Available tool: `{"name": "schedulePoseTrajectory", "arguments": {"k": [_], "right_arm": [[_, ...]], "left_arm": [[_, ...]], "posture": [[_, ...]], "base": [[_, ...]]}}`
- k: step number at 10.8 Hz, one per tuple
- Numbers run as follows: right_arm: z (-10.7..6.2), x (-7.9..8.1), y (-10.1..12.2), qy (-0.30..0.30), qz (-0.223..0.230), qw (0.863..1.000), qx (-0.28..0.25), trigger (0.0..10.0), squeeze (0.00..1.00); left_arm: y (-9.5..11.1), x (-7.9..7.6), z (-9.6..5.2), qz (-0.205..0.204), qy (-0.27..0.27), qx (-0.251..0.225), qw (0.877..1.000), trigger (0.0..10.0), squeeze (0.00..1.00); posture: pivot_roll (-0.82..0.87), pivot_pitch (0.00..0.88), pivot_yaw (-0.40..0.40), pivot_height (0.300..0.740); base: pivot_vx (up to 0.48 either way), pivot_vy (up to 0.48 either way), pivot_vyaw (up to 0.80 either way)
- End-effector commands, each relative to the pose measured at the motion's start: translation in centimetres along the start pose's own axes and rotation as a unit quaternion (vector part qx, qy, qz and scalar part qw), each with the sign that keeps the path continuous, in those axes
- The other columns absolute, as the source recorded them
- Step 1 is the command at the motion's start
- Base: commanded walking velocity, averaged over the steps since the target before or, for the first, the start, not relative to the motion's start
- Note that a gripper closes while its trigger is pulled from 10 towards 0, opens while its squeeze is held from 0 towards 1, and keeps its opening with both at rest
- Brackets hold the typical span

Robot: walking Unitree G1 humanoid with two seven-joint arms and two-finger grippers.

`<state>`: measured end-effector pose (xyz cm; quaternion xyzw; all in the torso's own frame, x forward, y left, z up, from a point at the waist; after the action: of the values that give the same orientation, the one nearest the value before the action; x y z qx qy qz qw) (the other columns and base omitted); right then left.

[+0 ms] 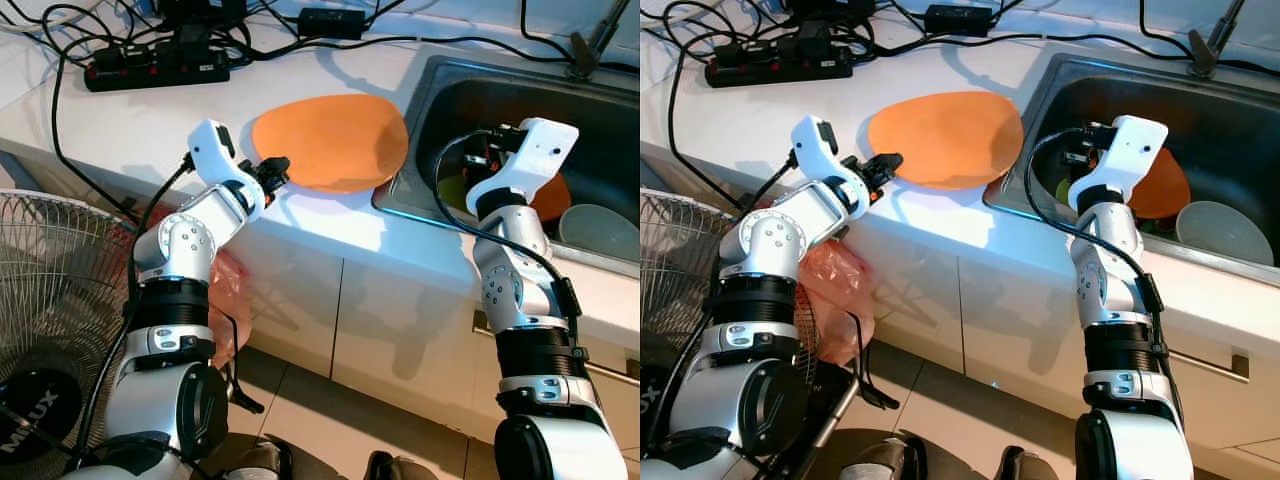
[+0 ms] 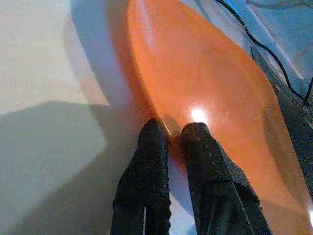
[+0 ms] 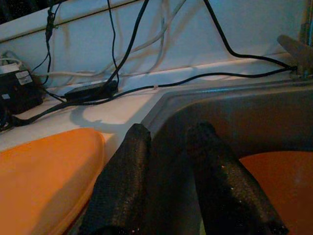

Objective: Kitchen organization

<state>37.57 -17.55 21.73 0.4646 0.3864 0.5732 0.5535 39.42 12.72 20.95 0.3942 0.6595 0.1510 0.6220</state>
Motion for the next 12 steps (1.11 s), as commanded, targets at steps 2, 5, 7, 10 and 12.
{"name": "schedulePoseTrajectory", "arguments": {"k": [2, 5, 7, 10, 12], "right_arm": [[-0.1, 0.0, 0.0, 0.000, 0.004, 1.000, 0.002, 10.0, 0.00], [-0.2, 0.0, -0.1, 0.000, 0.002, 1.000, 0.004, 10.0, 0.00], [-0.1, 0.0, -0.1, 0.000, 0.002, 1.000, 0.004, 10.0, 0.00], [0.0, 0.1, -0.1, 0.001, 0.003, 1.000, 0.003, 10.0, 0.00], [0.0, 0.0, -0.1, 0.000, 0.002, 1.000, 0.004, 10.0, 0.00]], "left_arm": [[-0.9, 0.5, 0.1, 0.008, 0.012, 0.017, 1.000, 0.0, 0.00], [-0.8, 0.4, 0.1, 0.009, 0.005, 0.003, 1.000, 0.0, 0.00], [0.3, -0.2, -0.1, 0.007, -0.015, -0.038, 0.999, 0.0, 0.00], [4.0, -2.2, -1.2, -0.023, -0.079, -0.165, 0.983, 0.0, 0.00], [4.3, -2.4, -1.6, -0.006, -0.088, -0.189, 0.978, 8.6, 0.00]], "posture": [[-0.01, 0.150, 0.055, 0.740], [-0.01, 0.138, 0.055, 0.740], [-0.01, 0.135, 0.054, 0.740], [-0.01, 0.131, 0.048, 0.740], [-0.01, 0.138, 0.046, 0.740]], "base": [[0.000, 0.000, 0.00], [0.000, 0.000, 0.00], [0.000, 0.000, 0.00], [0.000, 0.000, 0.00], [0.000, 0.000, 0.00]]}}
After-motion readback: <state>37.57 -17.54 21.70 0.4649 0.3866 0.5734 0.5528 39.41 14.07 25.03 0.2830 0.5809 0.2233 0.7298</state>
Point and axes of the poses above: a point about 5 cm out from each wrist's last joint towards the gripper, its own z axis pointing out of the wrist towards the gripper, its own y axis along the axis of the wrist's last joint, x = y × z, the point moved 1 cm from there along z, pointing out of the wrist towards the gripper, and after that the axes turned 6 degrees about -z, right-handed, at the moved point
